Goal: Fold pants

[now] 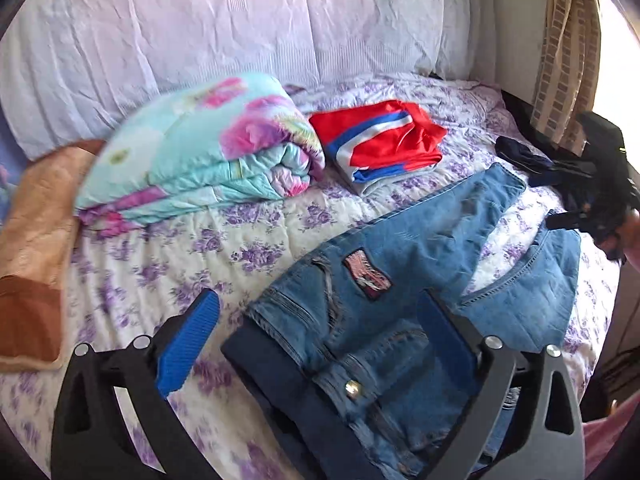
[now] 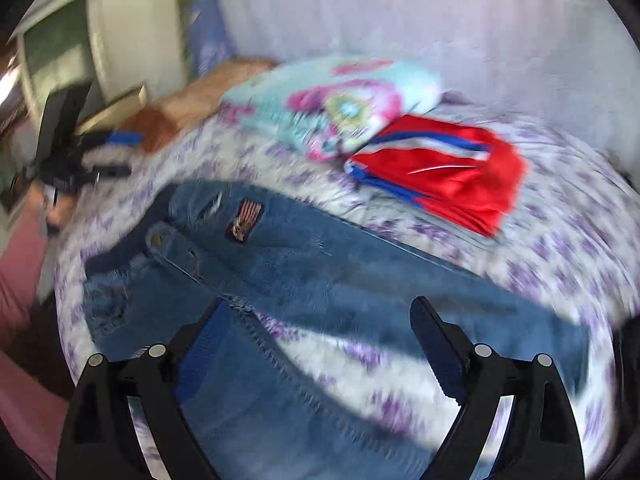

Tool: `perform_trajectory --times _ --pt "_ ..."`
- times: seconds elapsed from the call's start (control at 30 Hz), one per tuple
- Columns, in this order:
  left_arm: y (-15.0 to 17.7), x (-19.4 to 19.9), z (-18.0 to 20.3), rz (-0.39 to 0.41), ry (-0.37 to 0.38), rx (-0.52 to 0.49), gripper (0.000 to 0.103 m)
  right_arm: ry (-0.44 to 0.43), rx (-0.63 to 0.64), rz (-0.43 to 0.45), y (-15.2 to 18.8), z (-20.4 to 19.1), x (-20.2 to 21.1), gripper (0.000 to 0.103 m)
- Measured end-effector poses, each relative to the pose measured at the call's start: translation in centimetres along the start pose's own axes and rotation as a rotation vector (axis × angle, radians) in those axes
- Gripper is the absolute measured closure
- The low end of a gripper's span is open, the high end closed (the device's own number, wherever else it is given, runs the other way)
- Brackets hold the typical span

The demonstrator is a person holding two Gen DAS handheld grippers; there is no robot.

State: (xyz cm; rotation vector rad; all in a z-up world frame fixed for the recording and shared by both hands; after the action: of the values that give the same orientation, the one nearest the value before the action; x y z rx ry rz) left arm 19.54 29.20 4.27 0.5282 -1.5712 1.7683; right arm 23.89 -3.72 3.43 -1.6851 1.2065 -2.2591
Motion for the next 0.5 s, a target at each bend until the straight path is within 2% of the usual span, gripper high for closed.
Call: perform_trajectory --times 0.07,0.17,0.23,0.3,0.4,0.5 --pt "-0.8 -1.9 -1.3 -0.032 0.019 -0.020 0.006 -0.057 0.044 -0.036 -1.1 1.4 -2.9 0.011" --pt "-1.3 -4.9 -3.4 -0.118 0.099 -0.042 0.006 -0.158 0.087 -0.084 -3.2 3.5 -7.7 0.011" --pt "-1.8 -7.0 -4.2 -0.189 0.172 -0.063 0.006 -0.185 0.121 -0.110 -3.9 4.5 -10.1 0.012" --pt "-2.2 -8.8 -4.9 -0.234 0.194 -0.074 0.006 -0.210 0.156 -0.142 -4.5 5.7 -13.3 0.014" --pt "-2.7 -10.8 -5.8 -0.306 0.265 -0.051 0.006 -0.257 0.190 -0.169 -5.1 6.7 -16.2 0.016" --pt "-2.5 -12.7 -6.2 -0.392 0.333 -0.040 0.006 -0.345 0.225 -0.199 -5.5 6.9 -18.5 0.017"
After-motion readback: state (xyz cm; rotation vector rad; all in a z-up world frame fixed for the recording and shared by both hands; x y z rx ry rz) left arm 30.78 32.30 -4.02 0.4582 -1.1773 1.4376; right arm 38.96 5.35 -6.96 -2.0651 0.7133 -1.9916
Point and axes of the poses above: each gripper's, at about its wrist camera, not at the fingertips, and x roughly against the way its jaws point, z to its right, y to its underside, the point moved 3 cm from there along -x, roughly the way its jaws point, and after that the axes turned 12 degrees about x, right-handed, at the moved point
